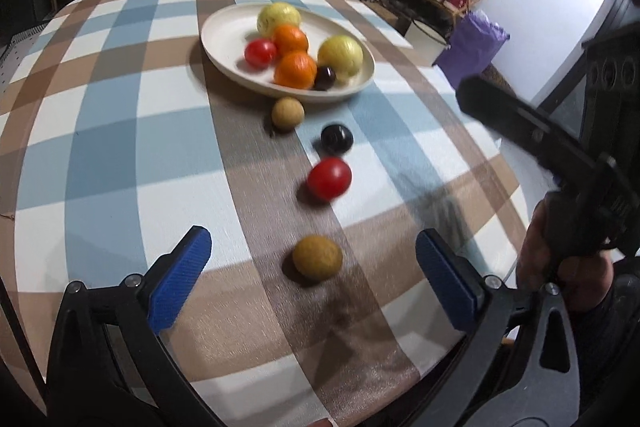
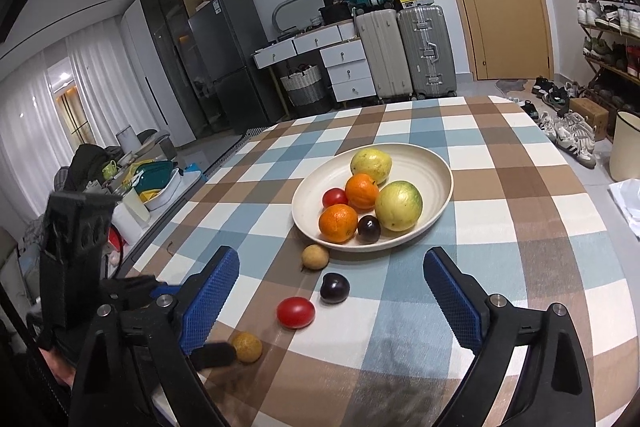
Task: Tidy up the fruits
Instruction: 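Withdraw both grippers from the plate toward the remaining fruits, then grasp a small brown fruit with the left gripper while the right gripper grasps a red tomato, then carry the brown fruit and tomato onto the plate and open both grippers, then withdraw both grippers from the plate toward the remaining fruits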
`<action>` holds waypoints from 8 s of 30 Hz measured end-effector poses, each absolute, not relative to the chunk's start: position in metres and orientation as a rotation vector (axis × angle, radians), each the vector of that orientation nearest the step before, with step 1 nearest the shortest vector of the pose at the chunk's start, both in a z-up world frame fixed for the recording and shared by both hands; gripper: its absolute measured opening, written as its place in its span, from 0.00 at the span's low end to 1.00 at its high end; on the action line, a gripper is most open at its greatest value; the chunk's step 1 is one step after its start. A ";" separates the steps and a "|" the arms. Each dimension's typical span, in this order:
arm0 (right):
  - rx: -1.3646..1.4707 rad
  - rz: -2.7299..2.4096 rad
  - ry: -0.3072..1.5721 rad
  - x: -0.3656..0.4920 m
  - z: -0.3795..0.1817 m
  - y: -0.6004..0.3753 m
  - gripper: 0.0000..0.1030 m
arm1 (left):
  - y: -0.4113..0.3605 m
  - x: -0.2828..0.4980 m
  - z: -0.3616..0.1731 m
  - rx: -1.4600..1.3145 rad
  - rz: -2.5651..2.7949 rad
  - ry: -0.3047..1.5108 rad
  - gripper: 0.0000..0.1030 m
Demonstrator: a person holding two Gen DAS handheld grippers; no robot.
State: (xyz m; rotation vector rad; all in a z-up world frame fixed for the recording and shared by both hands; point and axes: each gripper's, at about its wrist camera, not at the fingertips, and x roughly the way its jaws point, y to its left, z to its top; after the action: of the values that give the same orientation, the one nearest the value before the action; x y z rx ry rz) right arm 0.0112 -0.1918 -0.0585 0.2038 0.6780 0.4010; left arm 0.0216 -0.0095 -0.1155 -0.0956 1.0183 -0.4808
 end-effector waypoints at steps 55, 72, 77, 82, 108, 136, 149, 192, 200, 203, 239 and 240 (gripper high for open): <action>0.164 0.429 0.888 0.019 -0.108 -0.147 0.92 | 0.035 0.005 -0.124 -0.152 -0.528 0.971 0.24; 0.151 0.439 0.930 0.030 -0.119 -0.135 0.81 | 0.057 0.011 -0.122 -0.198 -0.503 0.960 0.24; 0.139 0.460 0.942 0.033 -0.121 -0.129 0.73 | 0.063 0.011 -0.121 -0.210 -0.493 0.954 0.24; 0.124 0.482 0.963 0.036 -0.125 -0.122 0.53 | 0.066 0.011 -0.119 -0.217 -0.495 0.951 0.24; 0.149 0.469 0.933 0.059 -0.104 -0.150 0.31 | 0.033 0.061 -0.096 -0.226 -0.499 0.938 0.24; 0.266 0.473 0.860 0.144 -0.079 -0.201 0.31 | -0.032 0.186 -0.057 -0.141 -0.553 0.937 0.24; 0.291 0.433 0.858 0.183 -0.085 -0.231 0.31 | -0.080 0.237 -0.069 -0.097 -0.620 0.985 0.24; 0.377 0.377 0.798 0.170 -0.070 -0.251 0.46 | -0.083 0.204 -0.054 -0.045 -0.573 0.949 0.25; 0.346 0.373 0.772 0.137 -0.060 -0.244 0.51 | -0.067 0.174 -0.045 -0.076 -0.533 0.926 0.25; 0.333 0.374 0.764 0.127 -0.058 -0.240 0.59 | -0.061 0.162 -0.040 -0.071 -0.514 0.905 0.29; 0.203 0.413 0.789 0.051 -0.074 -0.187 0.97 | 0.019 0.078 -0.062 -0.174 -0.269 0.890 0.98; 0.197 0.418 0.796 0.051 -0.076 -0.185 0.97 | 0.020 0.077 -0.066 -0.177 -0.266 0.898 0.98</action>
State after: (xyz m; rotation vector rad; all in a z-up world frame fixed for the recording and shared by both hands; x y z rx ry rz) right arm 0.0505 -0.1847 -0.0760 0.1967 0.7955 0.4175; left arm 0.0768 0.0204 -0.0663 -0.1768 0.8978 -0.2656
